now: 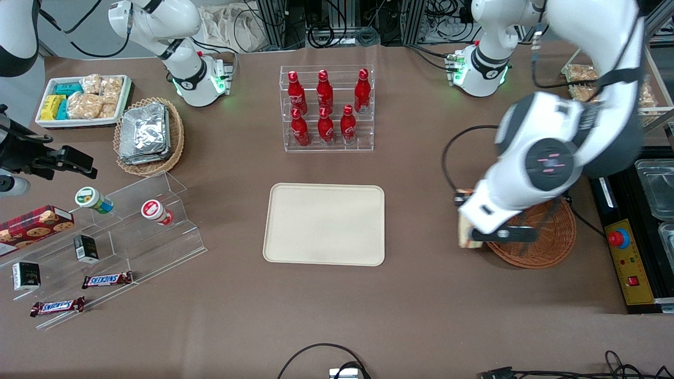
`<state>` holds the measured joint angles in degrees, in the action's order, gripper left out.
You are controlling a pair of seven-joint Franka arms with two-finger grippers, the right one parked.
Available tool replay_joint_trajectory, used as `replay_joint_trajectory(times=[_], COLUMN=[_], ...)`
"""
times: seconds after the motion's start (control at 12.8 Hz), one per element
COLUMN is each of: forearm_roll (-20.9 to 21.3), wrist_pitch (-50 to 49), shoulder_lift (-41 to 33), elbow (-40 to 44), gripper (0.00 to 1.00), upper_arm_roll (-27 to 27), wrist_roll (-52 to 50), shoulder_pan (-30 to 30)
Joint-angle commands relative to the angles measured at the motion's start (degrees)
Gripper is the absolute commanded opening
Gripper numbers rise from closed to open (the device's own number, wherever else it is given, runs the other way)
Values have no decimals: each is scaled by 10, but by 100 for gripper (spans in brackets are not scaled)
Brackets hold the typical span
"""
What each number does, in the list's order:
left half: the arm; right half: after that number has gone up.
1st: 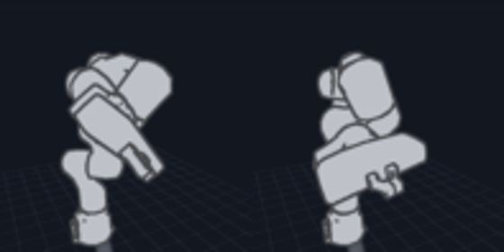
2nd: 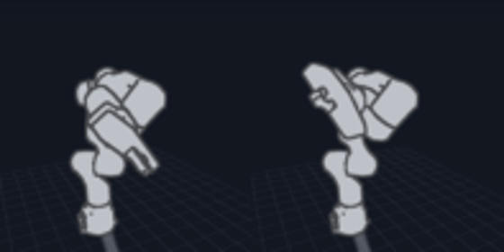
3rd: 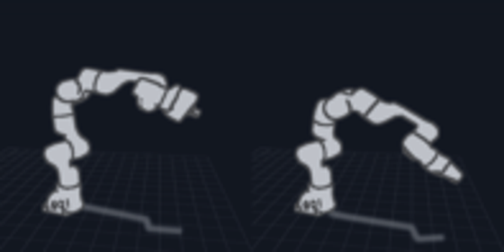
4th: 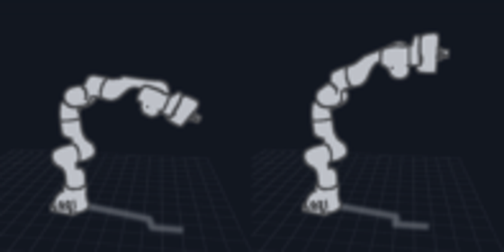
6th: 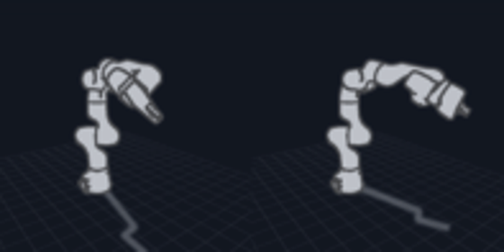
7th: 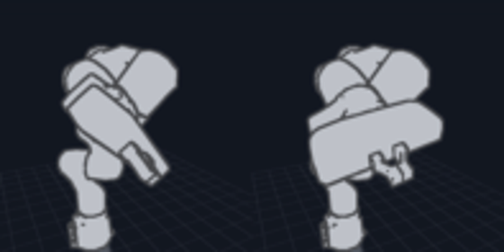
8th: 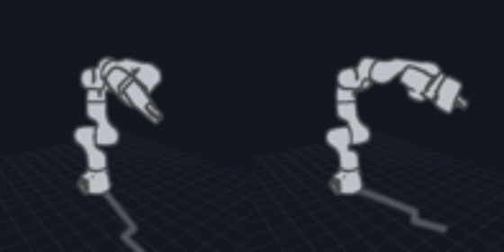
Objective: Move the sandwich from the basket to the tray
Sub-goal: 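Carry the sandwich over the cream tray and lower it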
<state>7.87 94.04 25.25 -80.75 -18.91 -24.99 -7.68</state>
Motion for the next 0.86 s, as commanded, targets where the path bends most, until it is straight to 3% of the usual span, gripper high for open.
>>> replay_joint_trajectory(times=[0.0,0.24,0.47,0.78], forearm_roll=[0,-1,-8,-28], wrist_pitch=[42,87,90,171], shoulder_lift=[57,102,130,168], elbow=[31,29,28,26], gripper=[0,0,0,0], upper_arm_roll=[5,5,5,5], wrist_roll=[-51,-109,-111,-118], shoulder_pan=[-50,-86,-111,-136])
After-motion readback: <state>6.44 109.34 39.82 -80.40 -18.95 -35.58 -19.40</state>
